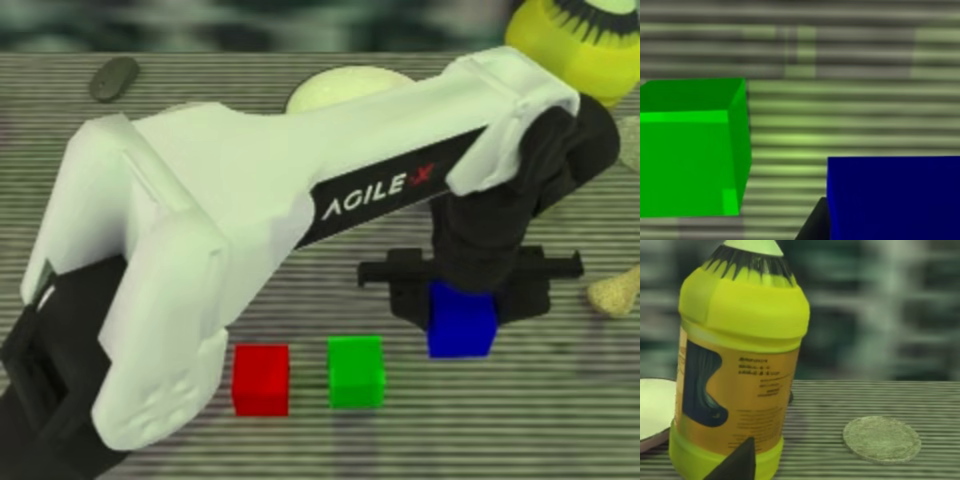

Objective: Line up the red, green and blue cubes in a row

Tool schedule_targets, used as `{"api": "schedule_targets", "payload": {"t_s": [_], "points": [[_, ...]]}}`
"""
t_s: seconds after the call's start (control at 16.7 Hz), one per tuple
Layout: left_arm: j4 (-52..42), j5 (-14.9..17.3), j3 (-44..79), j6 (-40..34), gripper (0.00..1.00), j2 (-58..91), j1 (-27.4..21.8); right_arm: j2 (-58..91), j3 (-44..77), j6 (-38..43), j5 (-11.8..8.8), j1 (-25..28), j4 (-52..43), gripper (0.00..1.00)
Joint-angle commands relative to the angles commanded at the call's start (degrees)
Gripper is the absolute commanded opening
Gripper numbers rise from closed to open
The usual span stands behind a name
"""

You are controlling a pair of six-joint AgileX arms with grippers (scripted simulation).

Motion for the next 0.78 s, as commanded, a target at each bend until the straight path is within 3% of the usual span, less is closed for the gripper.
{"api": "schedule_targets", "payload": {"t_s": [0.54,0.78], "points": [[13.0,0.0,-10.8,-0.2,0.0,2.3,-0.3,0.0,0.0,0.0,0.0,0.0,0.0,1.0],[14.0,0.0,-11.8,-0.2,0.0,2.6,-0.3,0.0,0.0,0.0,0.0,0.0,0.0,1.0]]}}
